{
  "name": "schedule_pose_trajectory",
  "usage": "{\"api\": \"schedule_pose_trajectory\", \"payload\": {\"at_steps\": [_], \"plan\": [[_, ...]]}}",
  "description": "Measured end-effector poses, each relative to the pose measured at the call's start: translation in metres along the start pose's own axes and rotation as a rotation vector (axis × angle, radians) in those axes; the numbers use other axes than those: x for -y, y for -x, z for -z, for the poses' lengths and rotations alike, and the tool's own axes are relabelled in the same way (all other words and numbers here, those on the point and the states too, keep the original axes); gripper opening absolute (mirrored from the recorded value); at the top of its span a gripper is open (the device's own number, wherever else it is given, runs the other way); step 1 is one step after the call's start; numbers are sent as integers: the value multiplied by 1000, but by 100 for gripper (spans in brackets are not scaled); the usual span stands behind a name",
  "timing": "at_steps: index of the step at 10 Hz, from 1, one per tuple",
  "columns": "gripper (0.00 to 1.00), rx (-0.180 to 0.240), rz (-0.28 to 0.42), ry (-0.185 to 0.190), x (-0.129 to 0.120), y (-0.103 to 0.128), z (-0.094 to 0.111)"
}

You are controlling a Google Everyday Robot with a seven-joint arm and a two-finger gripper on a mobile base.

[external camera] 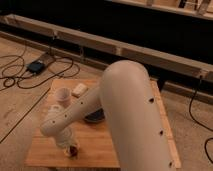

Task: Drag the pepper across the table

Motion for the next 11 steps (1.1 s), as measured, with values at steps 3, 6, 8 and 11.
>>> {"api": "schedule_pose_trajectory", "payload": {"at_steps": [3, 6, 8, 11], "plan": [[0, 43, 36, 8, -2, 14, -4], [0, 95, 82, 5, 7, 36, -13], [0, 113, 123, 6, 18, 44, -17], [0, 142, 190, 11, 37, 59, -22]]}}
